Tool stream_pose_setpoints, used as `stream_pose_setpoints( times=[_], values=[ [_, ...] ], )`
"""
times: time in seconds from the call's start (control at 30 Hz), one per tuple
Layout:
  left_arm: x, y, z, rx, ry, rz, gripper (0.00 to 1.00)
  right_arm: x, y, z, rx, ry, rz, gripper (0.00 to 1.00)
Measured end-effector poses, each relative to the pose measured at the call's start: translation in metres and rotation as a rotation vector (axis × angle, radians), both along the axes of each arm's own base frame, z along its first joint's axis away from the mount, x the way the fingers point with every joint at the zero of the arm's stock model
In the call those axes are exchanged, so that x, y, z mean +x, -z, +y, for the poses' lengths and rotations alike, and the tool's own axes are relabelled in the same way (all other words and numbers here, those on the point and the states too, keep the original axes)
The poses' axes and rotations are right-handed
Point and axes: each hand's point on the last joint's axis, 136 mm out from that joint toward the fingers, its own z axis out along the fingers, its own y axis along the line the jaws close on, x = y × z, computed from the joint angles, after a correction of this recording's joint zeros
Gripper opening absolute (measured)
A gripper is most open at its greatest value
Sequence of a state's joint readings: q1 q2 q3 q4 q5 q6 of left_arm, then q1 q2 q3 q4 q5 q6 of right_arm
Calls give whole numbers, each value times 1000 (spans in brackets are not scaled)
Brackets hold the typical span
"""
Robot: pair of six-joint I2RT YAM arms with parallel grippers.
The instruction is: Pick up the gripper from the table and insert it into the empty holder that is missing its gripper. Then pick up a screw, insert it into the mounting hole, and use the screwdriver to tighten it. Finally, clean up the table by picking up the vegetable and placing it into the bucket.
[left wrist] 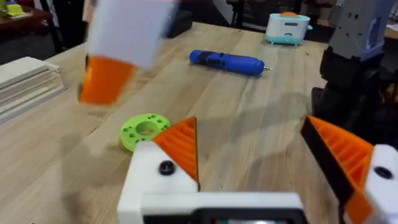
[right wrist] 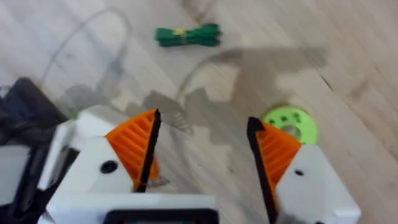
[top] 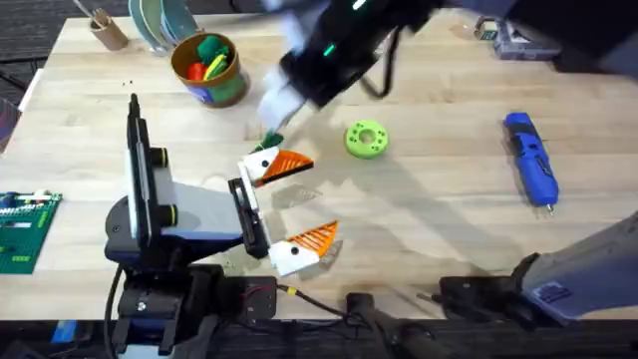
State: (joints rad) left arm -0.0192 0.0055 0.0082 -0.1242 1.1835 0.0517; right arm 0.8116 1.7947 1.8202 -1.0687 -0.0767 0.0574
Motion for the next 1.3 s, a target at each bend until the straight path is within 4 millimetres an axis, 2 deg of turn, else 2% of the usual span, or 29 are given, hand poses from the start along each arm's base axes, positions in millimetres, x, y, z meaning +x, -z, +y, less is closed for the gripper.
stream_pose_setpoints(
  times=[0.1, 0.3, 0.43, 0.53, 0.63, 0.77, 0.83, 1.07, 1.3],
  values=[
    [0, 0, 0, 0, 0, 0, 992, 20, -1, -18, 34, 69, 35, 878],
    [0, 0, 0, 0, 0, 0, 993, 22, 0, -23, 35, 86, 48, 880],
    [0, 0, 0, 0, 0, 0, 993, 37, -1, -39, 24, 148, 32, 880],
    [0, 0, 0, 0, 0, 0, 993, 56, -12, -66, 37, 229, 5, 880],
    [0, 0, 0, 0, 0, 0, 993, 72, -35, -111, 64, 345, -35, 880],
    [0, 0, 0, 0, 0, 0, 993, 79, -57, -173, 82, 505, -54, 882],
    [0, 0, 0, 0, 0, 0, 993, 78, -61, -195, 84, 562, -46, 881],
    [0, 0, 0, 0, 0, 0, 993, 78, -54, -241, 81, 682, -9, 880],
    [0, 0, 0, 0, 0, 0, 993, 59, -16, -272, 117, 771, 45, 882]
  ],
)
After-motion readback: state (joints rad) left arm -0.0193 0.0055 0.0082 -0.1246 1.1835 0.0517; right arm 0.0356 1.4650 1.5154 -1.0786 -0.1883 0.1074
